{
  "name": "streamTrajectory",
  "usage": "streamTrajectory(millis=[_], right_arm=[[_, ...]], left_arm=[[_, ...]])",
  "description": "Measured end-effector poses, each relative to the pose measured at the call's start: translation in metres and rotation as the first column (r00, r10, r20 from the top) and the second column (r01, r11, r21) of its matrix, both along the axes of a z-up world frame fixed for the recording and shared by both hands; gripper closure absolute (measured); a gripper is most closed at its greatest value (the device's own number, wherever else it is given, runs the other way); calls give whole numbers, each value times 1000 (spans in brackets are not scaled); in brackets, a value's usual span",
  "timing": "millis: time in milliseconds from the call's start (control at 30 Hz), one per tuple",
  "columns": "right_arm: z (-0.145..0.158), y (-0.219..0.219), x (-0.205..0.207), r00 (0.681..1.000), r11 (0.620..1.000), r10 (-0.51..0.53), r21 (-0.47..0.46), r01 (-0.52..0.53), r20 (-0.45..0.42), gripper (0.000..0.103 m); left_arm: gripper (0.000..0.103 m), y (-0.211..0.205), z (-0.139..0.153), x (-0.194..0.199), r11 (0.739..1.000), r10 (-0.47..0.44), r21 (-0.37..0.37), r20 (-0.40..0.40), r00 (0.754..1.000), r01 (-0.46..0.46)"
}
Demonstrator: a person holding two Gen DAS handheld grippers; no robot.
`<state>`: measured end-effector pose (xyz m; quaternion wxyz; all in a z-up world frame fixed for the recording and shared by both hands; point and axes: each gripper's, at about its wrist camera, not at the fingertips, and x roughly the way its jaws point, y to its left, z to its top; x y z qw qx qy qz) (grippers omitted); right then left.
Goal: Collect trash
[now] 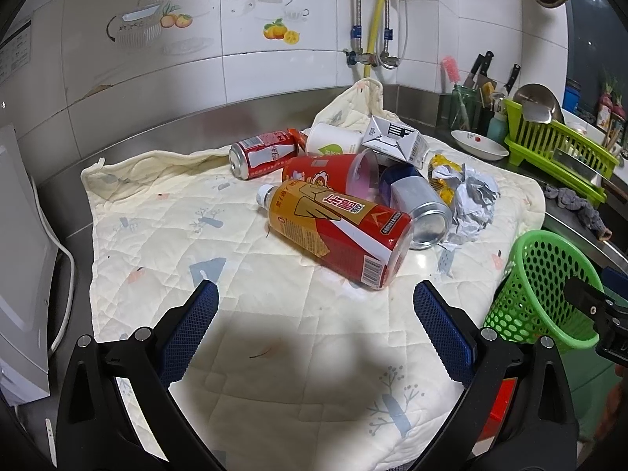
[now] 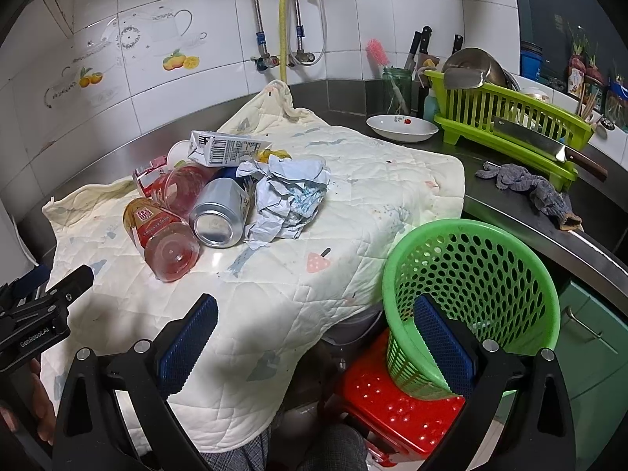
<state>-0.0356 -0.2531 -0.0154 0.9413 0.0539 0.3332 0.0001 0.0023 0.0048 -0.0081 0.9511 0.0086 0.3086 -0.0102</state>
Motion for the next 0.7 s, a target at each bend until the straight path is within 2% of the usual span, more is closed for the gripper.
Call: streamTrajectory(millis=[700], right_arm=[[-3,1,4,1000,1000,5,8,-5,-11,6]], left_arm=[[5,4,-3,6,1000,21,-15,-15,1000,-22]])
